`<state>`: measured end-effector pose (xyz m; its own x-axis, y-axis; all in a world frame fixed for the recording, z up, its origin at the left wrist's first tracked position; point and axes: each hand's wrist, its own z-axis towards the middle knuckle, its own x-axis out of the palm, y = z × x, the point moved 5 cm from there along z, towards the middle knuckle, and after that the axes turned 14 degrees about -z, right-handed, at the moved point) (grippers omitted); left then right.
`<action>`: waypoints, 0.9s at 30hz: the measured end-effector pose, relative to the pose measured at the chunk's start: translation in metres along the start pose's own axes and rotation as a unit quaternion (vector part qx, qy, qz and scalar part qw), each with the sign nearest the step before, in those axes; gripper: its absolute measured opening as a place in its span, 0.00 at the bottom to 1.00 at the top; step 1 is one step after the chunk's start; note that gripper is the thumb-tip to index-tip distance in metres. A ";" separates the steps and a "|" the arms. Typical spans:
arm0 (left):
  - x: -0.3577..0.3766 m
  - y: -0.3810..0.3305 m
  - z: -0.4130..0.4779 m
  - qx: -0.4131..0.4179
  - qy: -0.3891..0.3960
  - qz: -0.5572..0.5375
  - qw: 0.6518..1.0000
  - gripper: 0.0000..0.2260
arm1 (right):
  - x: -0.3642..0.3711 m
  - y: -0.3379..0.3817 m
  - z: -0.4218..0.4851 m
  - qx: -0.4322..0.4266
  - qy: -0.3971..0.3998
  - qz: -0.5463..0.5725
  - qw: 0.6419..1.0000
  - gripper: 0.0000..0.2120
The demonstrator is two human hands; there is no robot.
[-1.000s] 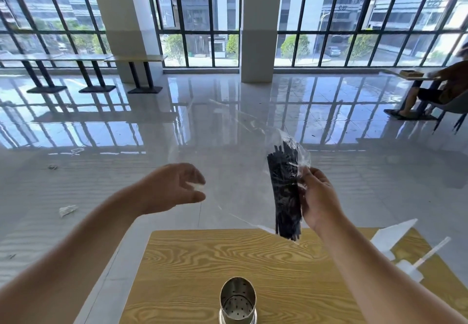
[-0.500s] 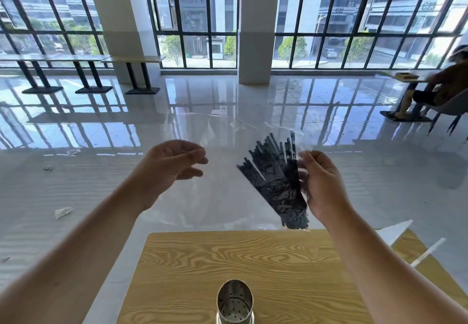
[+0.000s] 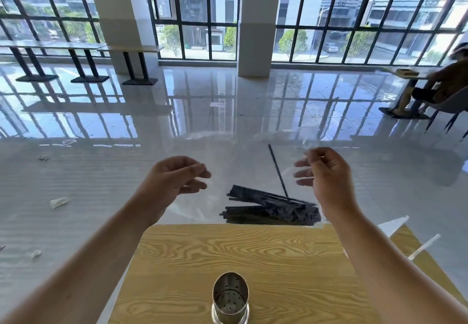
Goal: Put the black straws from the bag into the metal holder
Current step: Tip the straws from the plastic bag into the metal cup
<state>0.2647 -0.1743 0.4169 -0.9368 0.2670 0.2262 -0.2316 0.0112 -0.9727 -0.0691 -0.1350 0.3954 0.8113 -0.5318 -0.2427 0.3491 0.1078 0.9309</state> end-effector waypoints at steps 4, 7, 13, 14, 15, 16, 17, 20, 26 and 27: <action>0.002 0.008 -0.002 -0.001 0.009 -0.008 1.000 0.10 | -0.009 -0.005 -0.006 -0.001 -0.017 -0.005 1.000 0.09; 0.004 0.012 -0.003 0.008 0.013 -0.031 0.999 0.06 | -0.017 -0.003 -0.014 -0.027 -0.020 -0.013 0.999 0.09; 0.016 0.029 -0.007 -0.085 0.150 -0.171 0.970 0.17 | -0.028 -0.007 -0.020 0.010 -0.015 0.012 1.000 0.10; 0.020 0.031 -0.011 -0.147 0.204 -0.230 0.940 0.22 | -0.026 -0.005 -0.020 0.014 -0.001 0.030 0.999 0.10; 0.024 0.031 -0.014 -0.203 0.252 -0.275 0.905 0.27 | -0.025 -0.005 -0.020 0.024 0.014 0.044 0.999 0.10; 0.029 0.030 -0.017 -0.240 0.293 -0.301 0.875 0.28 | -0.025 -0.005 -0.021 0.040 0.022 0.059 0.997 0.10; 0.032 0.028 -0.018 -0.261 0.320 -0.307 0.857 0.28 | -0.025 -0.005 -0.021 0.052 0.025 0.071 0.996 0.10; 0.044 0.020 -0.012 -0.268 0.329 -0.188 0.886 0.23 | -0.021 -0.004 -0.022 0.071 0.038 0.087 0.993 0.10; 0.061 -0.007 0.001 -0.205 0.296 -0.033 0.932 0.23 | -0.030 -0.002 -0.019 0.102 0.009 0.125 0.987 0.10; 0.063 -0.011 0.001 -0.211 0.300 -0.066 0.928 0.24 | -0.034 -0.003 -0.017 0.106 -0.004 0.121 0.987 0.10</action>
<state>0.2085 -0.1589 0.4422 -0.5638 0.7231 0.3991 -0.0926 0.4249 -0.9005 -0.0899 -0.1027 0.3964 0.8552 -0.5182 -0.0053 0.0388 0.0539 0.9978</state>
